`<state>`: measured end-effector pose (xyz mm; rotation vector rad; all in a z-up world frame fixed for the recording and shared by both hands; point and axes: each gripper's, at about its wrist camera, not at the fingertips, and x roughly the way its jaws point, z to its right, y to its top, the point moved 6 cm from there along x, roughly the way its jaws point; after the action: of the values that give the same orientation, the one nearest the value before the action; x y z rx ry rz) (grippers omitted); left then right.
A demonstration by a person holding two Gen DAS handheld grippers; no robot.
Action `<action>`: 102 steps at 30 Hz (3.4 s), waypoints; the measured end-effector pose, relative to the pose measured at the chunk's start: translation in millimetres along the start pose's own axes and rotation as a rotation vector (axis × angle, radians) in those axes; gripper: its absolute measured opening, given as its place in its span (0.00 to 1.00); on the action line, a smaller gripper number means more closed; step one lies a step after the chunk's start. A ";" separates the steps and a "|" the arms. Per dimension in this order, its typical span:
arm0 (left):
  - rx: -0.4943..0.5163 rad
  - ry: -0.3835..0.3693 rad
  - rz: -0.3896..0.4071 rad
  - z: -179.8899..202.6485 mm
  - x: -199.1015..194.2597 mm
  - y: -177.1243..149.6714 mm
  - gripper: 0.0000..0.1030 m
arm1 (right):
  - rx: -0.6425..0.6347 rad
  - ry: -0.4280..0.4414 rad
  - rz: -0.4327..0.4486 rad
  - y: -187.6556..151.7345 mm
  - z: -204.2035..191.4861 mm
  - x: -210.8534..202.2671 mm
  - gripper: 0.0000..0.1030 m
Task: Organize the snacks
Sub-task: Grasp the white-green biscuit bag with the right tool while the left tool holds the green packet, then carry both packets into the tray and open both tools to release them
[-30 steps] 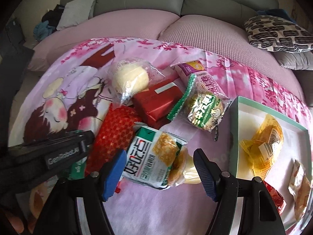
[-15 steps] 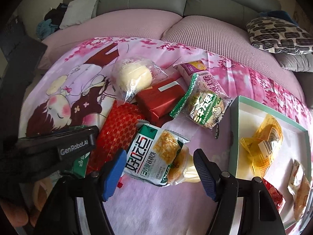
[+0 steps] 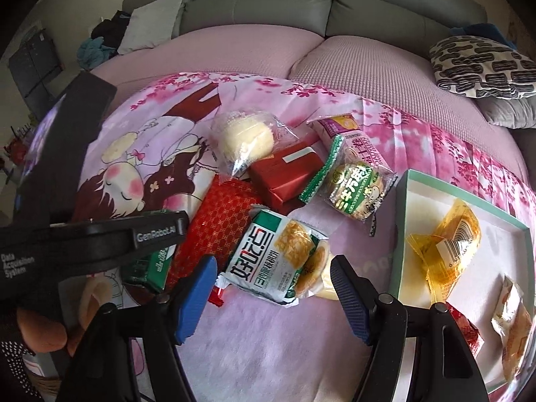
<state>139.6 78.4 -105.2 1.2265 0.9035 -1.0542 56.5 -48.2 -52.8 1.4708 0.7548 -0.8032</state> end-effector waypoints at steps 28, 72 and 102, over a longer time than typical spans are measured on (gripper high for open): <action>-0.002 0.004 -0.002 0.5 0.3 0.6 0.40 | 0.028 -0.029 -0.081 3.5 -3.9 28.9 0.70; 0.165 -0.064 0.148 81.1 -64.3 3.7 0.39 | 0.249 0.002 0.075 1.8 73.2 -44.7 0.51; 0.600 -0.235 0.148 289.8 -88.5 -63.5 0.39 | 0.662 -0.199 0.124 -47.0 285.0 -79.3 0.51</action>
<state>49.9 -198.5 0.3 1.5870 0.3083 -1.3662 -39.2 -329.9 -18.4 1.9579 0.2416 -1.1485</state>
